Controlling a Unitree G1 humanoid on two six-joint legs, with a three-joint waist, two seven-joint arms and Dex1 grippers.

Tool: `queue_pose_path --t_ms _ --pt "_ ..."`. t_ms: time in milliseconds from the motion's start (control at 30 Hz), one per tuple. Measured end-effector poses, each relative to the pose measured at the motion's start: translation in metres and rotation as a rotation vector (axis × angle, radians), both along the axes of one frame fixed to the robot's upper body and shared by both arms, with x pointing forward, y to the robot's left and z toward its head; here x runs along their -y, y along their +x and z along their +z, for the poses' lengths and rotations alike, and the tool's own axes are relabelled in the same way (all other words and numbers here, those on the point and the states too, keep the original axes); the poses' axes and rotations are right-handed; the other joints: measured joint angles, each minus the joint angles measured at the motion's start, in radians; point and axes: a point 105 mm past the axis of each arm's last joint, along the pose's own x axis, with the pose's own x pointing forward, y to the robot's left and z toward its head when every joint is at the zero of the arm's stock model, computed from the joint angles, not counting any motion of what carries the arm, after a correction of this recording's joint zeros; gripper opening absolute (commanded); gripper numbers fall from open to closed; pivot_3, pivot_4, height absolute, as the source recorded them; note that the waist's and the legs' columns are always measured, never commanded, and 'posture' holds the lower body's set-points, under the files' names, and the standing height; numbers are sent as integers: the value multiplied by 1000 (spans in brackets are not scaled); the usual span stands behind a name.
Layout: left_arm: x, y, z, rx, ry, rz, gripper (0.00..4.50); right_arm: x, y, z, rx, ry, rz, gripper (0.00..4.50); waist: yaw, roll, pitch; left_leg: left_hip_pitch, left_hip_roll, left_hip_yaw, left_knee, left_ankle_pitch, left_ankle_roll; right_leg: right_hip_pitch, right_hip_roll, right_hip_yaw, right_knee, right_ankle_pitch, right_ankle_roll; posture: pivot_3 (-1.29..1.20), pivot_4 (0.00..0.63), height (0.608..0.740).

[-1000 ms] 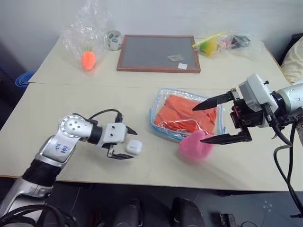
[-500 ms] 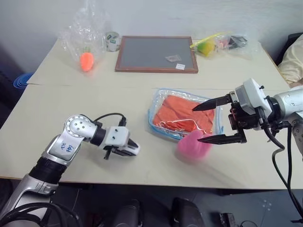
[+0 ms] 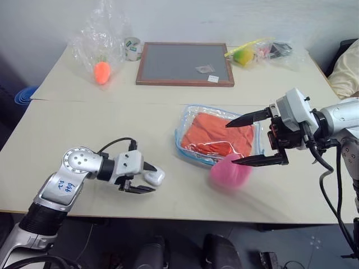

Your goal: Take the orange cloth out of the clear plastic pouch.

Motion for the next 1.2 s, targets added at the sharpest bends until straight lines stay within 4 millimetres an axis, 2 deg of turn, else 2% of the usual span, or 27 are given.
queue_pose_path --t_ms 33,67,167,267,367,533,633,800,1033,1133,1200 --pt "-1 2 1 20 13 -2 4410 0 1 -1 -4 -1 1 4500 1 0 0 0 0 0 0 0 0 0 0 0 0 0 0 0 150 740" --pt "-1 7 3 58 33 -3 4460 -1 2 -1 -6 1 1 4500 4 0 0 0 0 0 0 0 0 0 0 0 0 0 0 0 150 740" --pt "-1 19 6 96 49 -10 4460 -2 3 2 4 4 3 4500 9 0 0 0 0 0 0 0 0 0 0 0 0 0 0 0 150 740" --pt "2 25 -1 108 91 -67 4460 -3 3 2 7 2 1 4500 12 0 0 -1 0 1 1 0 0 0 0 0 0 0 0 0 150 740" --pt "12 30 -8 104 95 -129 4460 -2 3 1 6 0 -1 4500 13 0 0 -2 0 1 1 0 0 -1 1 -1 0 0 0 0 150 740" --pt "21 34 -9 98 110 -218 4460 -2 3 1 5 -4 -12 4500 13 0 0 -1 0 1 2 -1 1 -1 0 0 0 0 0 0 150 740" --pt "23 35 -11 64 108 -241 3856 -1 1 1 12 -15 -23 4500 13 0 0 -2 0 1 2 -1 1 -1 0 0 0 0 0 0 150 740" --pt "23 30 -14 23 105 -275 2417 5 -1 -4 -2 -36 -60 4500 13 0 0 -2 0 1 2 -1 1 -1 0 0 0 0 0 0 150 740" --pt "19 26 -14 6 63 -189 2393 4 -2 -1 27 -29 -72 4500 8 0 0 -2 1 1 2 -1 1 -1 1 0 0 0 0 0 150 740" --pt "8 23 -14 -7 -3 -37 2393 1 0 -3 29 -22 -65 4500 0 0 0 -2 2 0 2 -2 1 -1 1 0 -1 0 0 0 150 740" --pt "-13 31 -10 24 -61 177 2393 -7 2 -5 33 -7 -42 4500 -10 -1 0 -1 3 0 1 -2 0 -1 2 0 0 0 0 0 150 740"
